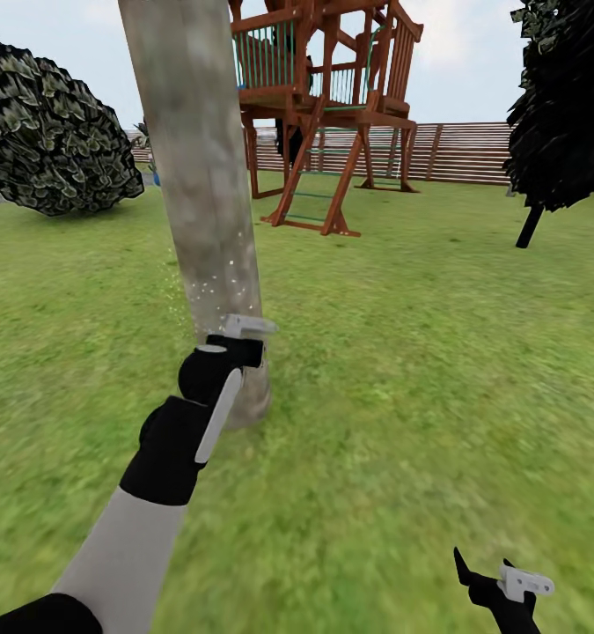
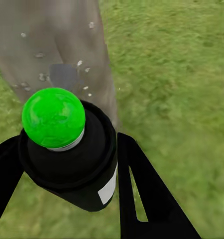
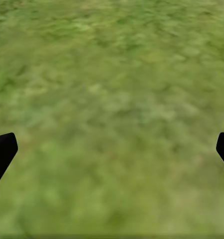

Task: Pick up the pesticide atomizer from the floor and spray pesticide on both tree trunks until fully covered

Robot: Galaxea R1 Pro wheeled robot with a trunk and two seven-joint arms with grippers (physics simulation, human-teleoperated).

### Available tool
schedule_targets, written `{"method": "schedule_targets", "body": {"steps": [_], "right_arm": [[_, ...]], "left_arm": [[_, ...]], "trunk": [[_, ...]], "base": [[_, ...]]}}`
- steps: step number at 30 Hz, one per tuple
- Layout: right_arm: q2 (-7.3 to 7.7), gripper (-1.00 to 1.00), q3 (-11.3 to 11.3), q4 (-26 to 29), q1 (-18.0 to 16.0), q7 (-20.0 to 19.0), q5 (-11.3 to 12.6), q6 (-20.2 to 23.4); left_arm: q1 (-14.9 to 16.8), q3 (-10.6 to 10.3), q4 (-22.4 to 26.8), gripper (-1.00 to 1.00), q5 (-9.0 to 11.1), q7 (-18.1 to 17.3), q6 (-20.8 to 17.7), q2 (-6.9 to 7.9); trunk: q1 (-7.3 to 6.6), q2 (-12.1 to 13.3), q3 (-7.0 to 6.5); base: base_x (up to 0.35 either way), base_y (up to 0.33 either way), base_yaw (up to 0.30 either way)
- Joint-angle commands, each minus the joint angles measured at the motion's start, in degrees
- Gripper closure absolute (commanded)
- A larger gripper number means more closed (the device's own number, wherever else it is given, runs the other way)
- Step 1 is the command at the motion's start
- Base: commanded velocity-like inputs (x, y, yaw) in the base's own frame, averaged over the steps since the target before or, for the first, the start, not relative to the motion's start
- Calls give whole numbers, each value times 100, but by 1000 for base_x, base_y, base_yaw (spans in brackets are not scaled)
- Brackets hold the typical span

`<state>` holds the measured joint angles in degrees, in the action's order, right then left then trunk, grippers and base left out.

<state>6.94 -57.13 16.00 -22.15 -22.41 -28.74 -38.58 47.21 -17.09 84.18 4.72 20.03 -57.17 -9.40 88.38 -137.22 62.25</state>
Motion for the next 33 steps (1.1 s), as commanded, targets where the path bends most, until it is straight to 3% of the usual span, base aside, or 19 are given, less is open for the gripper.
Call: {"method": "schedule_targets", "body": {"steps": [1,3,7,9,12,13,14,16,18,20,21,25,33], "right_arm": [[0,-100,0,0,0,0,0,0],[0,-100,0,0,0,0,0,0],[0,-100,0,0,0,0,0,0],[0,-100,0,0,0,0,0,0],[0,-100,-1,0,0,0,0,0],[0,-100,-2,0,0,-6,0,1],[6,-100,-3,0,0,-12,0,6],[8,-100,-5,0,0,-10,1,8],[2,-100,-1,0,0,-9,0,6],[0,-100,0,0,0,-9,0,5],[0,-100,0,0,0,-9,0,3],[0,-100,0,0,0,-9,0,6],[0,-100,0,0,0,-7,0,4]], "left_arm": [[-21,156,32,100,21,-4,5,17],[-64,530,58,100,-20,-15,8,48],[-163,622,61,100,-33,-37,6,361],[-479,627,17,100,-8,-58,65,622],[-1162,621,-7,100,19,-71,264,682],[-1529,650,-20,100,14,-64,909,704],[-1840,817,-29,100,-2,-36,1670,719],[-2036,1036,-128,100,-8,4,2195,721],[-2090,1283,-881,100,22,-24,2409,695],[-2046,1327,-2118,100,38,-35,2664,676],[-2042,1335,-2358,100,42,-39,2824,672],[-2080,1295,-2574,100,26,-80,3401,652],[-2093,1278,-2624,100,-3,-60,3477,667]], "trunk": [[0,0,0],[0,0,0],[0,0,0],[0,0,0],[0,0,0],[0,0,0],[0,0,0],[0,0,0],[0,0,0],[0,0,0],[0,0,0],[0,0,0],[0,0,0]], "base": [[0,0,0],[0,0,0],[0,0,0],[0,0,0],[0,0,0],[0,0,0],[0,0,0],[0,0,0],[0,0,0],[0,0,0],[0,0,0],[0,0,0],[138,-83,179]]}}
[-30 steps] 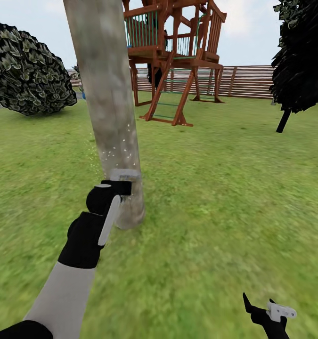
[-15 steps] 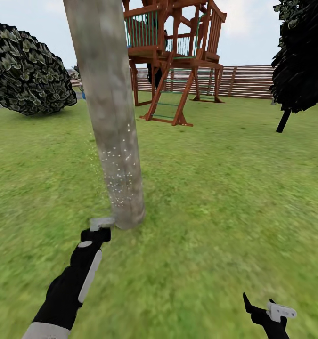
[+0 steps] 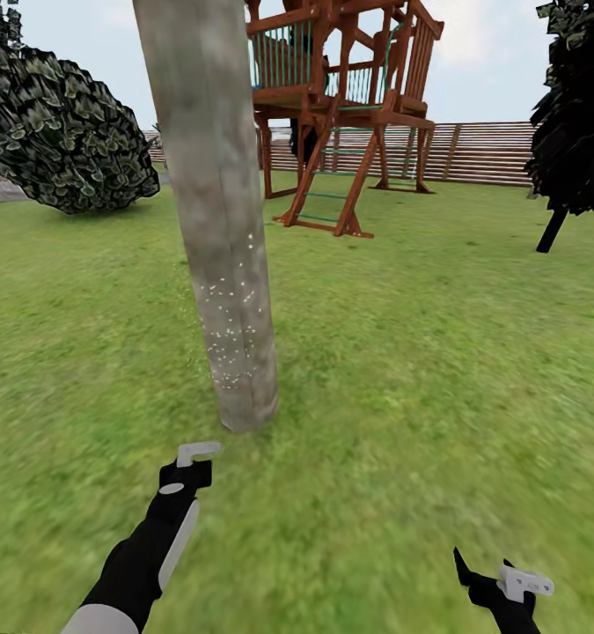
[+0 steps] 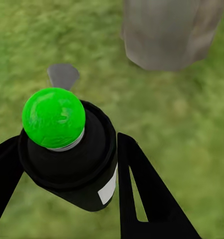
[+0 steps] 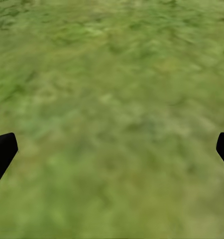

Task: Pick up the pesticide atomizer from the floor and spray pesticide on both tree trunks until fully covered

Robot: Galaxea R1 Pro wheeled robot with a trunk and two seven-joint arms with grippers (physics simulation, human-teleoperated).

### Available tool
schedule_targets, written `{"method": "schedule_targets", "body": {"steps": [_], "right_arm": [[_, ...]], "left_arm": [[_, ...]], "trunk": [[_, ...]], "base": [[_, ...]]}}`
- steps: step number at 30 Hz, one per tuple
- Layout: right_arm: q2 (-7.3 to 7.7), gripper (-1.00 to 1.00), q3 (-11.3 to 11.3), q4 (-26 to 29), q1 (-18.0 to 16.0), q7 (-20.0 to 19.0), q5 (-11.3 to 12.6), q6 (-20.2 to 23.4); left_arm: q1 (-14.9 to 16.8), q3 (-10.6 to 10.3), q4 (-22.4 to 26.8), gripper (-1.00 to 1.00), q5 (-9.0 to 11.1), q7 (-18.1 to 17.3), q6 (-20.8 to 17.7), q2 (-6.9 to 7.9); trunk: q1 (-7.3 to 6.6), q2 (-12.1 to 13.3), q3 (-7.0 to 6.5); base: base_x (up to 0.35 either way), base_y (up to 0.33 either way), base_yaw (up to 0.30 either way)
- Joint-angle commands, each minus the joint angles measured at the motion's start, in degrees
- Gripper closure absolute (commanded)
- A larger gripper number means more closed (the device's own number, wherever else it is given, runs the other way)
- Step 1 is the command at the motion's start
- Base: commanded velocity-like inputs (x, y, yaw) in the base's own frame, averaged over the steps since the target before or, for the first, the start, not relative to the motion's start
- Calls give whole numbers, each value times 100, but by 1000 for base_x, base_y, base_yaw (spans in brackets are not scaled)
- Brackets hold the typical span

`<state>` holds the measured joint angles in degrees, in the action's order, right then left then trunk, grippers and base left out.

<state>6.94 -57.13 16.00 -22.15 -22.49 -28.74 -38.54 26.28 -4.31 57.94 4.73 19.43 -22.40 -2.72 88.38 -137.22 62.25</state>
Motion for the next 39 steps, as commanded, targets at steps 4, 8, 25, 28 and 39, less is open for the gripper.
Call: {"method": "schedule_targets", "body": {"steps": [4,8,25,28,39], "right_arm": [[0,-100,0,0,0,-1,0,-1],[0,-100,0,0,0,-1,0,2],[0,-100,0,0,0,-1,0,-1],[0,-100,0,0,0,-1,0,-4],[0,-100,0,0,0,-1,0,-4]], "left_arm": [[0,16,-2,100,-6,21,-14,-15],[-7,18,-1,100,-5,2,-2,-32],[-9,18,-2,100,-7,43,-10,-35],[-8,18,-2,100,-7,45,-18,-35],[-7,24,6,100,-18,52,-37,-34]], "trunk": [[0,0,0],[0,0,0],[0,0,0],[0,0,0],[0,0,0]], "base": [[241,-164,275],[230,-173,113],[86,-263,2],[206,-229,0],[181,-234,45]]}}
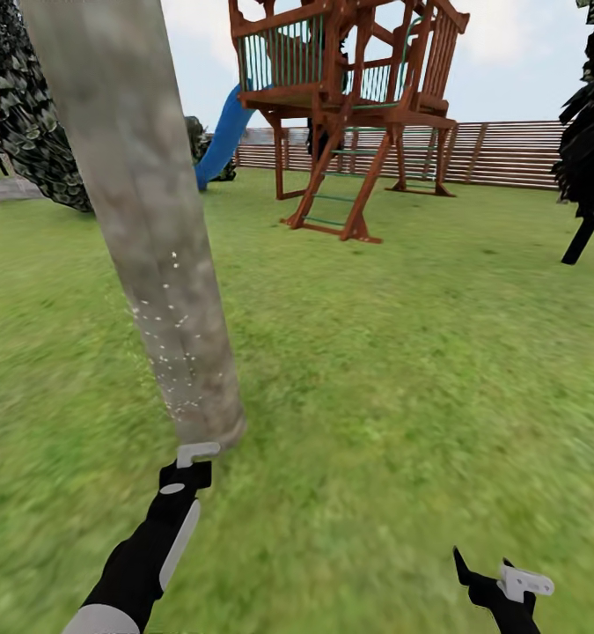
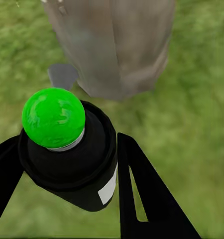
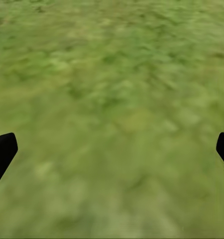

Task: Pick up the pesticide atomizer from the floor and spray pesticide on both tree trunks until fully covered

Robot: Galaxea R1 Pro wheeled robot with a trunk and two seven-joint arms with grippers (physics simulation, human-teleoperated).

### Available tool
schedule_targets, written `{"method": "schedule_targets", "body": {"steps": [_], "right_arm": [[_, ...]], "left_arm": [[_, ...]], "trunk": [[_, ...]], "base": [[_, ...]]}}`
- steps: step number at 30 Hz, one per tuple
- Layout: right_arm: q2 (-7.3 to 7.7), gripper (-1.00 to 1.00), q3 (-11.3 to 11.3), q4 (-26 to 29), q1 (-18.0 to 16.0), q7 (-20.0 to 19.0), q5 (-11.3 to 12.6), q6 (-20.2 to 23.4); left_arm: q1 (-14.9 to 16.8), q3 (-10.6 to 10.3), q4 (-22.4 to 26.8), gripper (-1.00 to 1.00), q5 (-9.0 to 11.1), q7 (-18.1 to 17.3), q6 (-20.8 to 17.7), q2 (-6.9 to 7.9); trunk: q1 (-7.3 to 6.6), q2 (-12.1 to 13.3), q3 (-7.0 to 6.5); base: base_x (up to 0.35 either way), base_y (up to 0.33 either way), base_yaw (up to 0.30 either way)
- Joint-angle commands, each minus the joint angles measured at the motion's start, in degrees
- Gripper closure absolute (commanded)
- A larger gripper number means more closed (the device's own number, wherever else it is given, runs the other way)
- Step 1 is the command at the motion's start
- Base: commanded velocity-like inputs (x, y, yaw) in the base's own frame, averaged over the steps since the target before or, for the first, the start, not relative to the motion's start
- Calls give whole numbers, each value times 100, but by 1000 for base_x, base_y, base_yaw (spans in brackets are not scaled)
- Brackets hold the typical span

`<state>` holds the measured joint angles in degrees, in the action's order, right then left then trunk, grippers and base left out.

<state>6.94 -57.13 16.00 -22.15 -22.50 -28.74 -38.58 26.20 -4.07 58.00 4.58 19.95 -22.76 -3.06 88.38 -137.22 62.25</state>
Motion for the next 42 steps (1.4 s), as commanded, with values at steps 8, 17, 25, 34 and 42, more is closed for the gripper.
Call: {"method": "schedule_targets", "body": {"steps": [8,17,25,34,42], "right_arm": [[-7,-100,0,0,0,0,0,0],[14,-100,-8,16,0,0,8,-5],[18,-100,-9,43,0,-9,8,0],[9,-100,-1,35,0,0,9,0],[9,-100,-2,31,0,0,9,0]], "left_arm": [[3,20,71,100,41,0,-26,7],[7,29,71,100,36,0,-26,7],[6,32,71,100,43,0,-18,7],[3,30,80,100,43,0,-18,7],[3,29,80,100,43,0,-22,7]], "trunk": [[0,0,0],[0,0,0],[0,0,1],[0,0,-26],[0,0,-42]], "base": [[23,-271,276],[73,-273,206],[131,-273,10],[128,-273,240],[124,-273,272]]}}
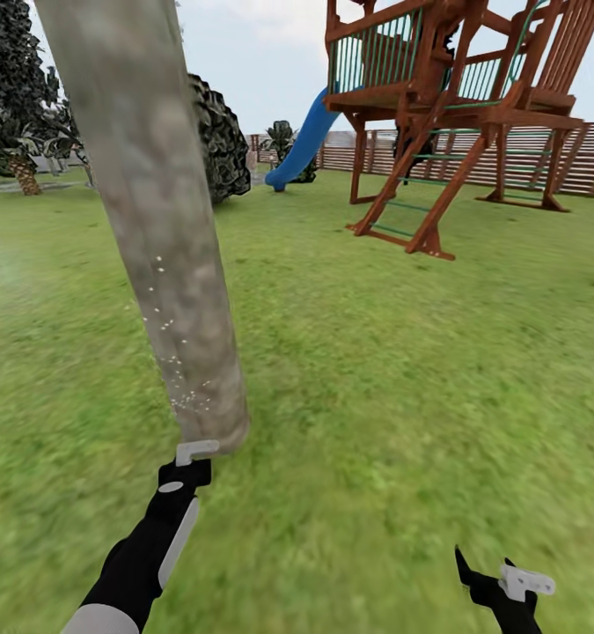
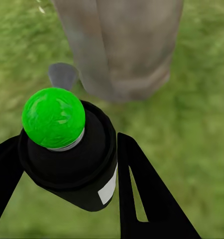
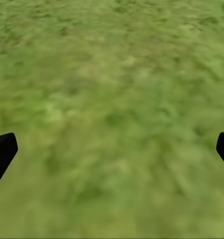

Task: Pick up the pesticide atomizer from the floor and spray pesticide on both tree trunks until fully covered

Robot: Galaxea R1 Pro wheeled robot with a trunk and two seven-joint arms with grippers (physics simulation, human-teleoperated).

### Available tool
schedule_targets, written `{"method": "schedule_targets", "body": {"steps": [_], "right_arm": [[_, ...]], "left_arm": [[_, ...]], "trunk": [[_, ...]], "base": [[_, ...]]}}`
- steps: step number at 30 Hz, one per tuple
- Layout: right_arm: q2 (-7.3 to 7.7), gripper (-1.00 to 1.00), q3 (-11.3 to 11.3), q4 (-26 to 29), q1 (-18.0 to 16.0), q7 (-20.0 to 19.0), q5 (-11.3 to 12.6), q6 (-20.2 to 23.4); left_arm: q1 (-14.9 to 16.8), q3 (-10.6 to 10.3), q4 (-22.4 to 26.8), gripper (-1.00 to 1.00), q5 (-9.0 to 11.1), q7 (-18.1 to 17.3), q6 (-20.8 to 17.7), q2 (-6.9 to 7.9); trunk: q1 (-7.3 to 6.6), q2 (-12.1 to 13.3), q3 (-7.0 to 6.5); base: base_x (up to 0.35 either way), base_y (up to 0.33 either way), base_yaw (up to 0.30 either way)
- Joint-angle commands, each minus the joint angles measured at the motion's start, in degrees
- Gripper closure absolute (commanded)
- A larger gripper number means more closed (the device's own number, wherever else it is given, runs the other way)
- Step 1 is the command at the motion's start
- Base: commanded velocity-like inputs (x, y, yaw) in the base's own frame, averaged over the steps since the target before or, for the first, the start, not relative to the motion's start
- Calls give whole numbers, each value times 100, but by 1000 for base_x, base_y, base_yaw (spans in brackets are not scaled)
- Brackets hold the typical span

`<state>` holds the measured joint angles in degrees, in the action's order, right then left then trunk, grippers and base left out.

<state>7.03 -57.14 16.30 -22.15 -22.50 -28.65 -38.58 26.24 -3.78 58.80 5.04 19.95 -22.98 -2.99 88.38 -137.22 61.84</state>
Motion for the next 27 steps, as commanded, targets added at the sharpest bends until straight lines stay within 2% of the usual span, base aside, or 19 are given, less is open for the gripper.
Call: {"method": "schedule_targets", "body": {"steps": [1,14,27], "right_arm": [[0,-100,1,1,0,0,0,0],[-5,-100,1,-4,0,0,-6,0],[0,-100,1,-4,0,0,-9,0]], "left_arm": [[0,0,2,100,-3,0,-2,0],[-2,0,9,100,-4,2,-5,0],[-2,-9,2,100,0,2,-5,-8]], "trunk": [[0,0,-2],[0,0,-27],[0,0,-27]], "base": [[124,-273,272],[62,-273,262],[14,-273,8]]}}
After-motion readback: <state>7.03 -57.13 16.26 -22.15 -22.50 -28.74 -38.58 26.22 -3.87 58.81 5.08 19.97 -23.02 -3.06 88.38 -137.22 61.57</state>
